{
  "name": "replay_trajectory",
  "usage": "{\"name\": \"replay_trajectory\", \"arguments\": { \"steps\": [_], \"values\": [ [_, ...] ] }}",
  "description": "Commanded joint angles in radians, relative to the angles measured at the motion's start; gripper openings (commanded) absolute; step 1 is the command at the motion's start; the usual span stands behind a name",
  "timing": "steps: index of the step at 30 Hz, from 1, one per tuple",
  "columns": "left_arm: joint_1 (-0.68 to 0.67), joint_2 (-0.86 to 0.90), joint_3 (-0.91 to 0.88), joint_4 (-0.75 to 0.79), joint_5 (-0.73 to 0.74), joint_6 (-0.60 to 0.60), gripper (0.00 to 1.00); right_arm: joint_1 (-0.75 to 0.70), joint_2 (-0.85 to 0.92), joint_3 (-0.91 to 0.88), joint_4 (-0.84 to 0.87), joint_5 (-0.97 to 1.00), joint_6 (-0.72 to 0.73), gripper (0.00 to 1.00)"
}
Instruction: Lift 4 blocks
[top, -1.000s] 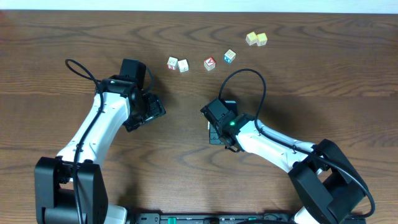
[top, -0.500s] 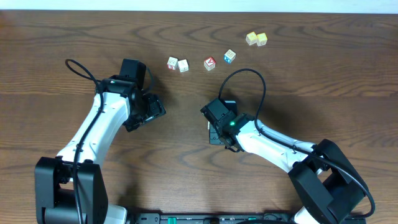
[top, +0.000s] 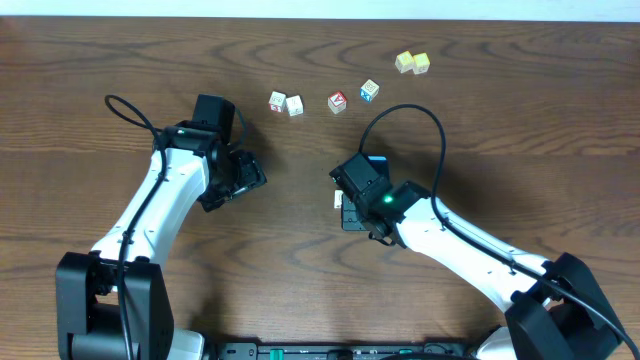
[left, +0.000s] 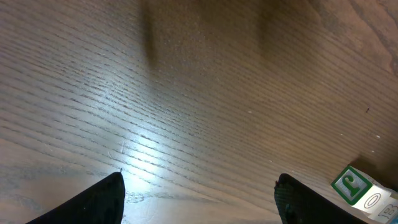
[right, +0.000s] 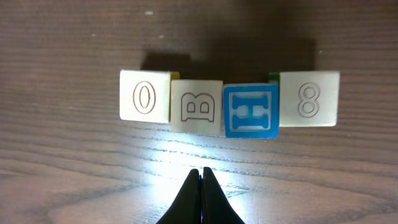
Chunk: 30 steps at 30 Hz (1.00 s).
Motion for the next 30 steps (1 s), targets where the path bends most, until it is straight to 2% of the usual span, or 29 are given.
{"name": "replay_trajectory", "arguments": {
  "steps": [1,12,30],
  "values": [
    [0.002,-0.002,-0.002,0.0,-0.013,-0.005,0.77,-0.007,0.002,0.013,-0.013,0.04,-0.013,0.01],
    [0.002,-0.002,-0.002,0.0,-0.013,-0.005,0.78,-0.011,0.05,0.006,-0.058,0.042,0.0,0.01],
    [0.002,-0.002,-0.002,0.0,-0.013,-0.005,0.77,-0.067,0.074,-0.06,-0.001,0.021,0.014,0.01]
  ]
}}
